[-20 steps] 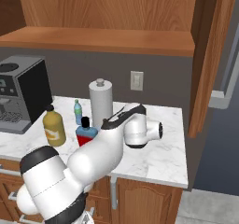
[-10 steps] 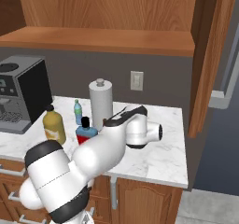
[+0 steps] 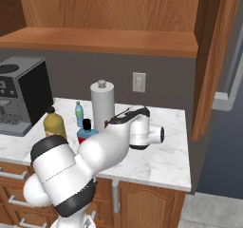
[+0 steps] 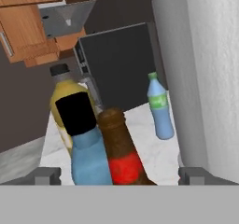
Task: Sort all alcoholic drinks to one cabinet, and non-alcoholic drinks to the other.
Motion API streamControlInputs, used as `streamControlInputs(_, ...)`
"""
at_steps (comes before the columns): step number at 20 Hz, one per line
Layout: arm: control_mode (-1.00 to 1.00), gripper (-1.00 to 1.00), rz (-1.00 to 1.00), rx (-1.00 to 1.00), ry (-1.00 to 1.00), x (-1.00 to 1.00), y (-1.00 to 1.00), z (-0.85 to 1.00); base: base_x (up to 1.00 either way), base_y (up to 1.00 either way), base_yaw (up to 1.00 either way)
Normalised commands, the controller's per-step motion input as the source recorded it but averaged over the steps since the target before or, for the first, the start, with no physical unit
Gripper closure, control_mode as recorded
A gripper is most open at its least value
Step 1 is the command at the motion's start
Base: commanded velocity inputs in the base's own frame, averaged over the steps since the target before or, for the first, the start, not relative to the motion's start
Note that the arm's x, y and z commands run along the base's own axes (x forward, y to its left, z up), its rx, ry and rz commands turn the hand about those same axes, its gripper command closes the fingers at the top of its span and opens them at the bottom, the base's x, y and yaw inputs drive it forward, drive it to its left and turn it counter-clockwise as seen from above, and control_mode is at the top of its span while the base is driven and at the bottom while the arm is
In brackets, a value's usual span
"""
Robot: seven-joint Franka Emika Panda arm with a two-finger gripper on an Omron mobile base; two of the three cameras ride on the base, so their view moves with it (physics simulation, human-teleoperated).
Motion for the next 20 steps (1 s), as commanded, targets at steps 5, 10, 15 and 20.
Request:
streamControlInputs(5,-1.0,-1.0,0.0,0.01,0.0,0.15,0.0,-0.09,0.0,0.0,0.0)
streamControlInputs(10,-1.0,-1.0,0.0,0.01,0.0,0.06,0.0,-0.11,0.0,0.0,0.0)
streamControlInputs(15,-1.0,-1.0,-0.01,0.0,0.0,0.05,0.05,-0.09,0.0,0.0,0.0)
streamControlInputs(20,-1.0,-1.0,0.0,0.0,0.0,0.05,0.1,-0.04,0.0,0.0,0.0)
